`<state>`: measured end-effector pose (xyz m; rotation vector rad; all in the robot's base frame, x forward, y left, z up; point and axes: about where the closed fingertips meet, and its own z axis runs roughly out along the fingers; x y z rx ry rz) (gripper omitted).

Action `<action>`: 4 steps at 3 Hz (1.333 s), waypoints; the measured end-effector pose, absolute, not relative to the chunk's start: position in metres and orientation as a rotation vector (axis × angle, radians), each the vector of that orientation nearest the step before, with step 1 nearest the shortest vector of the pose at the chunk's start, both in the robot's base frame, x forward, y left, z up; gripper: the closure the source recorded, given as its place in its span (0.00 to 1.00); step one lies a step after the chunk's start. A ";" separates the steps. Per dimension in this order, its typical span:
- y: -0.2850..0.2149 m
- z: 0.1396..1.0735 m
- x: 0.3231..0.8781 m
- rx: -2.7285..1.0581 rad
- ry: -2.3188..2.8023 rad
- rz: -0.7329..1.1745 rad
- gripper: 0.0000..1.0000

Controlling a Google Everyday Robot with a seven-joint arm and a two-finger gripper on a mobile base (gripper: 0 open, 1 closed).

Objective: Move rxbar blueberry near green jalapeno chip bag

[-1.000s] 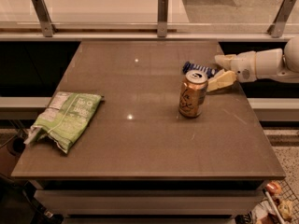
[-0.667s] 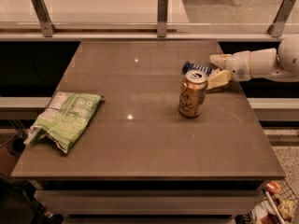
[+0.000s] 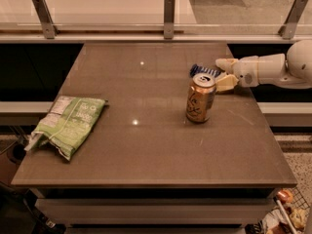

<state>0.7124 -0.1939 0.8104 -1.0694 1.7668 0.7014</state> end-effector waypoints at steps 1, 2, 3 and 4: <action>-0.194 0.811 0.712 -1.070 1.767 0.702 0.65; -0.194 0.816 0.712 -1.070 1.767 0.702 0.88; -0.193 0.818 0.712 -1.070 1.767 0.702 1.00; -0.193 0.818 0.712 -1.070 1.767 0.702 1.00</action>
Offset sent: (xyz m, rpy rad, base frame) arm 0.0000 0.0001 0.0004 0.0000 0.0001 0.0002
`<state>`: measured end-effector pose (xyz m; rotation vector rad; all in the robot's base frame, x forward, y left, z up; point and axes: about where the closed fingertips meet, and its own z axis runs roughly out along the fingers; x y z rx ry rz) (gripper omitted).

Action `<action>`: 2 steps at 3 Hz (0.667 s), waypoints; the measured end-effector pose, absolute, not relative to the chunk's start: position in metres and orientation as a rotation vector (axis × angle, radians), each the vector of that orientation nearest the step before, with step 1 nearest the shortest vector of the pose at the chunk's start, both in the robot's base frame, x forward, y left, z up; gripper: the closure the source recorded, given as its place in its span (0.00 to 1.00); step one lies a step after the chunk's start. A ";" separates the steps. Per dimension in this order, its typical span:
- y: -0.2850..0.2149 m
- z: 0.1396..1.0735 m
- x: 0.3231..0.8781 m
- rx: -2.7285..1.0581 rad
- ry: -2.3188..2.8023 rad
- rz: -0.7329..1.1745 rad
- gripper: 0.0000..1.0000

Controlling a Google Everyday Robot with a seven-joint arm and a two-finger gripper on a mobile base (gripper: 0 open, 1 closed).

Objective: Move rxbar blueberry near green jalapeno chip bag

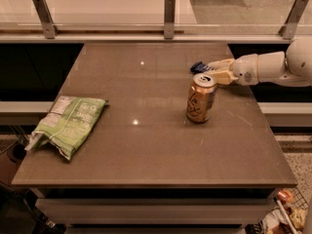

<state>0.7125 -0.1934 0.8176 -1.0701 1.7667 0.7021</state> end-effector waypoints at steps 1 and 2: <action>-0.193 0.818 0.712 -1.070 1.767 0.702 1.00; -0.202 0.847 0.704 -1.106 1.752 0.674 1.00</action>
Offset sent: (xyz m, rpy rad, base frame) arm -0.0214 -0.0316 0.0820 -0.0700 -0.0726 0.0284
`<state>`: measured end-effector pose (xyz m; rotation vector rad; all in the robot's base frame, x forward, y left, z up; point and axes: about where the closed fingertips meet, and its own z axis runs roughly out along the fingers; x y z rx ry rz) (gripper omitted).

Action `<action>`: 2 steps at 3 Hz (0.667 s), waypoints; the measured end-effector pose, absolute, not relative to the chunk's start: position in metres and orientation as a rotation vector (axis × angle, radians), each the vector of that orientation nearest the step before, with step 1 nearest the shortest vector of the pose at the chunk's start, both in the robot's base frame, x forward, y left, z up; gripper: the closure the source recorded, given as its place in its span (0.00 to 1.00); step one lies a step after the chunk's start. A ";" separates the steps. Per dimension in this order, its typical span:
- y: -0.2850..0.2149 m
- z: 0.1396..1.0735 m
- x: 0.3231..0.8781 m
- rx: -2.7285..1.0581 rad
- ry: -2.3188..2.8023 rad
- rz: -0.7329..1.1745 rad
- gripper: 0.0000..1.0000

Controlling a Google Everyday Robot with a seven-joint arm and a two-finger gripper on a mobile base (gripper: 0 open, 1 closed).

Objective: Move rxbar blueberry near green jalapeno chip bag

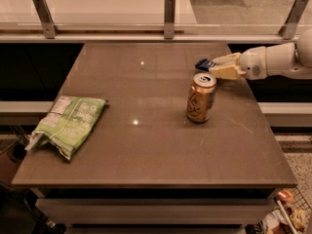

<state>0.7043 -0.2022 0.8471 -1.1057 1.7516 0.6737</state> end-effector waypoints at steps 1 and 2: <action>-0.210 0.877 0.696 -1.136 1.737 0.630 1.00; -0.216 0.901 0.687 -1.155 1.710 0.611 1.00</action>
Offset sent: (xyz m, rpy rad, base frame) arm -0.0292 -0.0280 0.0876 -0.0487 -0.1053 0.0199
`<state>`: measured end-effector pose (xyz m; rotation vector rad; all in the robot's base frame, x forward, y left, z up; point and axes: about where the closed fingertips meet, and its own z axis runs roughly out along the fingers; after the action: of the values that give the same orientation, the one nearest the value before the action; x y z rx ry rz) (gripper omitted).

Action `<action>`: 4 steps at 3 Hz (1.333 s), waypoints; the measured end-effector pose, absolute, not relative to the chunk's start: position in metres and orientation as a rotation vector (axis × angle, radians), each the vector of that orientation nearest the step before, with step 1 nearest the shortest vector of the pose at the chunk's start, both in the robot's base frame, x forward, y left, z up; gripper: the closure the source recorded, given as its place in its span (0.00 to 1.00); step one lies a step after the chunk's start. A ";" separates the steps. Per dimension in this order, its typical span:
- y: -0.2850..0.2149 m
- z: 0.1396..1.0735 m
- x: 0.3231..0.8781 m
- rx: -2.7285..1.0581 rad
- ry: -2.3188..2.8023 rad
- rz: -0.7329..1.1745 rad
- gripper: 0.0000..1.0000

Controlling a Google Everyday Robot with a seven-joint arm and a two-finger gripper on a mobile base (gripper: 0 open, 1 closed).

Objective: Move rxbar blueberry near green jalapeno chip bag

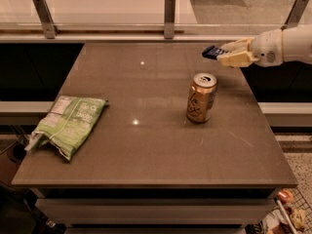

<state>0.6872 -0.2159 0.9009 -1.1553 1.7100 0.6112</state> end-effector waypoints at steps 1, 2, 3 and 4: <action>-0.215 0.929 0.666 -1.187 1.678 0.598 1.00; -0.206 0.956 0.639 -1.213 1.675 0.553 1.00; -0.185 0.976 0.612 -1.251 1.688 0.499 1.00; -0.160 0.990 0.590 -1.290 1.695 0.472 1.00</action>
Offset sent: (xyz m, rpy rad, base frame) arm -0.0930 0.0228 0.0898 -0.1011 -0.0783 0.0159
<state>0.5903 -0.1603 0.9895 -1.2898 1.6954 0.4720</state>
